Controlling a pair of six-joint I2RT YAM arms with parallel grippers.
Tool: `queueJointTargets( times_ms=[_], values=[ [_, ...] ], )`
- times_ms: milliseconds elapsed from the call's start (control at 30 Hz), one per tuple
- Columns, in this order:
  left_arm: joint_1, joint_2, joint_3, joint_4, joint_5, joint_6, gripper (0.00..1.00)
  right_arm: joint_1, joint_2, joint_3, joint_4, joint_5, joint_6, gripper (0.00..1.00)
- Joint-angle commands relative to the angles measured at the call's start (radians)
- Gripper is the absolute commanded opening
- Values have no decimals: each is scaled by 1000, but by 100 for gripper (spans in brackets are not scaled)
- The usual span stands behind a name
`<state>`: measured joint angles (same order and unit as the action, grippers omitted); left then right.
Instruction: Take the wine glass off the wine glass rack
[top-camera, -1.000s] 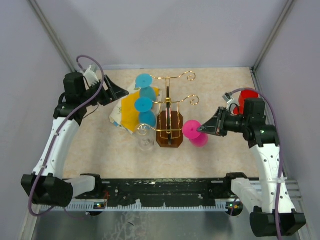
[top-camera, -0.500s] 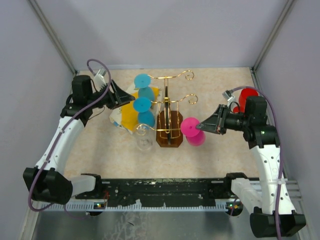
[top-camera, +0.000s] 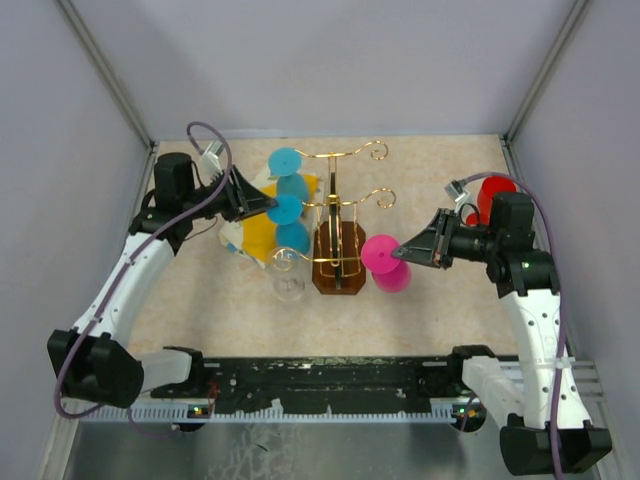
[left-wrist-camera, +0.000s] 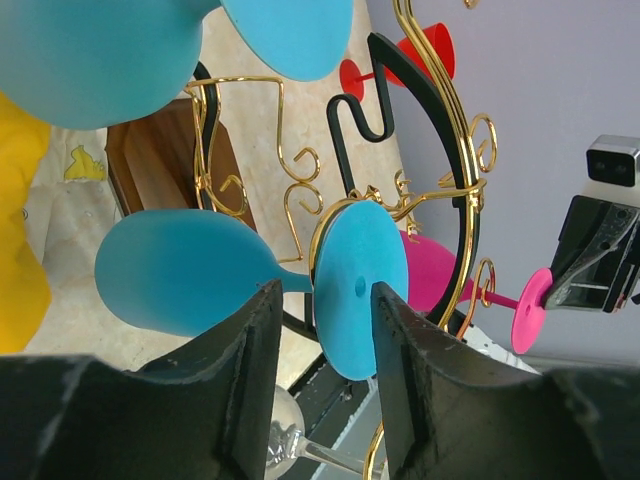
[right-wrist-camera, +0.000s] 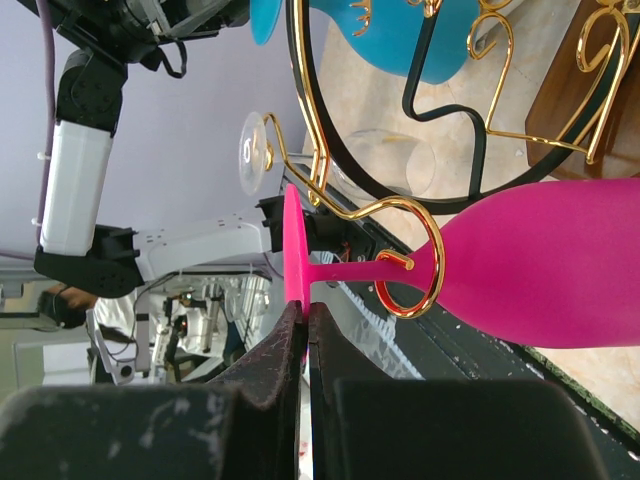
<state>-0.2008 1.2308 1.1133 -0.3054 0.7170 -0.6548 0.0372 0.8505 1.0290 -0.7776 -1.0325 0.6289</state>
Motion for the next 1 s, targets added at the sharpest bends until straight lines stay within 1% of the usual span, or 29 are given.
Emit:
queueJointTargets(
  times_ms=[0, 33, 167, 300, 533, 833, 967],
  values=[
    [-14, 8, -11, 37, 19, 0, 45, 7, -18, 33, 83, 1, 1, 0],
    [-16, 10, -10, 38, 19, -1, 43, 7, -18, 33, 76, 4, -1, 0],
    [-23, 14, -10, 43, 26, -2, 30, 6, -24, 38, 41, 7, -11, 0],
    [-29, 16, -12, 48, 28, -4, 16, 8, -35, 52, -33, 11, -50, 0],
    [-43, 20, -13, 66, 32, -19, 0, 7, -55, 51, -147, 71, -105, 0],
    [-49, 18, -11, 66, 31, -17, 0, -10, -38, 83, -209, 147, -145, 0],
    [-49, 19, -13, 66, 31, -18, 0, -15, -30, 98, -203, 162, -143, 0]
  ],
)
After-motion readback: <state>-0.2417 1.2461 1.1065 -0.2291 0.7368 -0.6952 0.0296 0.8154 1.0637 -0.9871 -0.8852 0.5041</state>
